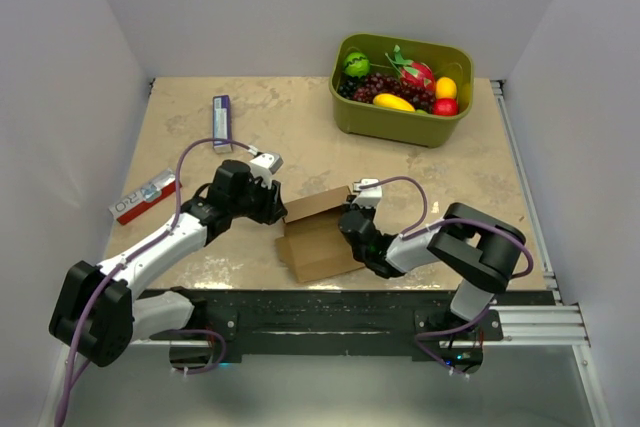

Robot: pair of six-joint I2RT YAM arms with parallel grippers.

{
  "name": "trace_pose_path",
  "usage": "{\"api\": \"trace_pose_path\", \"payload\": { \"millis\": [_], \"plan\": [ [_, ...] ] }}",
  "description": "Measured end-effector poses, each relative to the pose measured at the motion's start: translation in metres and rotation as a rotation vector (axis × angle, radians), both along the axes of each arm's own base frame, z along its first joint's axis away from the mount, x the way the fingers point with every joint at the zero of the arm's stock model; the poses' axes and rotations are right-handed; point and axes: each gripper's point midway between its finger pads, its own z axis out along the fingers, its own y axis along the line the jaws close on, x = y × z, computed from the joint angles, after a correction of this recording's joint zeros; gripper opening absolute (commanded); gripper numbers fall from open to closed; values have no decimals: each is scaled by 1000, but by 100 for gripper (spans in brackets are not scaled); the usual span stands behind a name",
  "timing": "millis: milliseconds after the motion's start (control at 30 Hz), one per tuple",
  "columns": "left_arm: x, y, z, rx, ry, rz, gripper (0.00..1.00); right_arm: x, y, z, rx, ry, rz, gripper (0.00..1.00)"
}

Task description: Fold the paper box

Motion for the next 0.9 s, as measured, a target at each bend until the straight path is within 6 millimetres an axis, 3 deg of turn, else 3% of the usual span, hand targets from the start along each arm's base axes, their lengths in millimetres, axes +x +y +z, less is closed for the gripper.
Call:
{"api": "trace_pose_path", "payload": {
  "millis": [100,267,433,533,667,767,900],
  "plan": [
    [0,1,0,2,0,2,38,0,0,0,6,0,0,40],
    [1,2,0,2,2,10,38,-12,-11,-10,-19,42,26,55],
    [5,9,0,-8,9,31,39,-26,-24,12,31,27,43,71],
    [8,12,1,-12,11,44,46,-36,-31,29,71,10,63,79],
    [7,12,3,-19,7,37,69,-46,-37,53,118,-3,92,85],
    [7,12,12,-29,-21,33,79,-52,-39,65,144,7,113,90],
    [7,13,33,-56,-90,36,84,-62,-38,66,169,60,137,89]
  ]
}}
